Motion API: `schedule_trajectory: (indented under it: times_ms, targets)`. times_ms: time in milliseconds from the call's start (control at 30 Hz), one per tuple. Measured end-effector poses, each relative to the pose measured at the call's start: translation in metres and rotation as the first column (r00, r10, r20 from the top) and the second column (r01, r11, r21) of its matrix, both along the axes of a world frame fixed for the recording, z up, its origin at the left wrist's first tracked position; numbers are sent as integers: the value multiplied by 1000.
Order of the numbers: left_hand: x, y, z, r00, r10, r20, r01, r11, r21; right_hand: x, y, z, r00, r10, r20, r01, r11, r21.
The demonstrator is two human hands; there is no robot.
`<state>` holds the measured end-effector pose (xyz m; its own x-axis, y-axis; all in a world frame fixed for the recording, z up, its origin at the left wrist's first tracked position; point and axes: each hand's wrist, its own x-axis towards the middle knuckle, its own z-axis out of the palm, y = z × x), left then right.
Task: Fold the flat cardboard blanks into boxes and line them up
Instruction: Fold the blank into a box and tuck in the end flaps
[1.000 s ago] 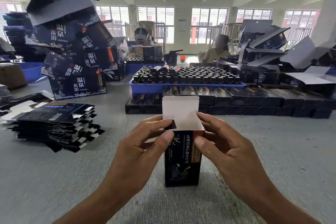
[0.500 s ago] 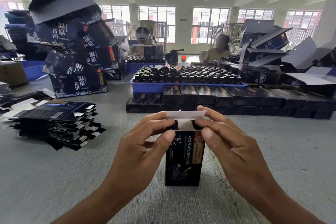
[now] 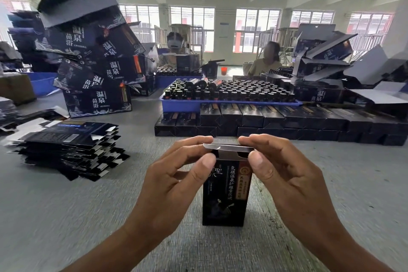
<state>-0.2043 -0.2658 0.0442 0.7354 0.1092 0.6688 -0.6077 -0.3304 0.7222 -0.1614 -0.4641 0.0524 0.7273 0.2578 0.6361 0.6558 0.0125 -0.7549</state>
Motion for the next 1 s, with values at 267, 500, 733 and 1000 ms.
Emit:
schedule_trajectory:
  times_ms: [267, 500, 733, 1000]
  targets:
    - [0, -3, -1, 999, -31, -15, 29, 993, -117, 1, 1, 0, 999, 9, -36, -7, 998, 60]
    - [-1, -4, -1, 999, -29, -12, 28, 990, -140, 2, 0, 0, 999, 19, -44, -17, 998, 63]
    - [1, -4, -3, 1000, -16, 22, 18, 992, -124, 1, 0, 0, 999, 33, -32, -30, 997, 69]
    - [2, 1, -1, 990, 55, 127, -62, 997, 52, 6, -2, -4, 994, -49, 102, 54, 997, -50]
